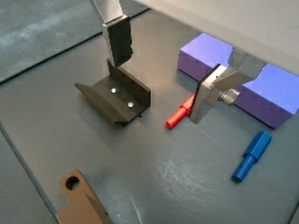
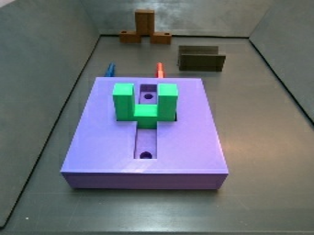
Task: Pick up the brown object. Move up. Move to above the board. Insert the brown object.
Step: Pick up the brown object.
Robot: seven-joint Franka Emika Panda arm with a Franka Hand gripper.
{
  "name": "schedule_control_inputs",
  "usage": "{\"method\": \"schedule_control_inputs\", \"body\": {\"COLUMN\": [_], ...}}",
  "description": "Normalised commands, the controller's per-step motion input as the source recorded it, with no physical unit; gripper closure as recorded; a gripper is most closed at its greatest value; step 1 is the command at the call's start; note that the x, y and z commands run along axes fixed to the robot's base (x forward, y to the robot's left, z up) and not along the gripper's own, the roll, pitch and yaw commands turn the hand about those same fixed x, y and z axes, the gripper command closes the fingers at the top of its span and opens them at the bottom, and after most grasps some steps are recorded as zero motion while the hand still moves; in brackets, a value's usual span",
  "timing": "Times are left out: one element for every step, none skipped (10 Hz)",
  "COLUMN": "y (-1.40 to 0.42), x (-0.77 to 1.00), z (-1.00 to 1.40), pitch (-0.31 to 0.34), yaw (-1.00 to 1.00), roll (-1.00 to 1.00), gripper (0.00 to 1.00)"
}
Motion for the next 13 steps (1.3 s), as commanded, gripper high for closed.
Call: {"method": "schedule_control_inputs", "body": {"y": [0.0, 0.13, 0.51, 0.77, 0.81, 0.65, 0.57, 0.36, 0.23, 0.58, 0.6, 0.44, 0.14], "x": [0.0, 0.0, 0.0, -0.12, -0.12, -0.06, -0.03, -0.13, -0.15, -0.09, 0.0, 0.0, 0.05], "z": [0.0, -0.05, -0.17, -0.24, -0.25, -0.21, -0.19, 0.0, 0.0, -0.08, -0.45, -0.65, -0.65], "pitch": [-0.03, -0.021, -0.016, -0.05, -0.041, -0.031, -0.021, -0.016, -0.036, -0.09, -0.063, 0.0, 0.02], "yaw": [0.0, -0.05, -0.07, -0.08, -0.02, -0.03, -0.05, -0.16, -0.11, -0.09, -0.12, -0.09, 0.0], "roll": [0.0, -0.12, -0.15, -0.17, -0.21, -0.19, -0.2, -0.22, -0.18, -0.17, 0.0, 0.09, 0.14], "gripper": [0.0, 0.0, 0.0, 0.0, 0.0, 0.0, 0.0, 0.0, 0.0, 0.0, 0.0, 0.0, 0.0]}}
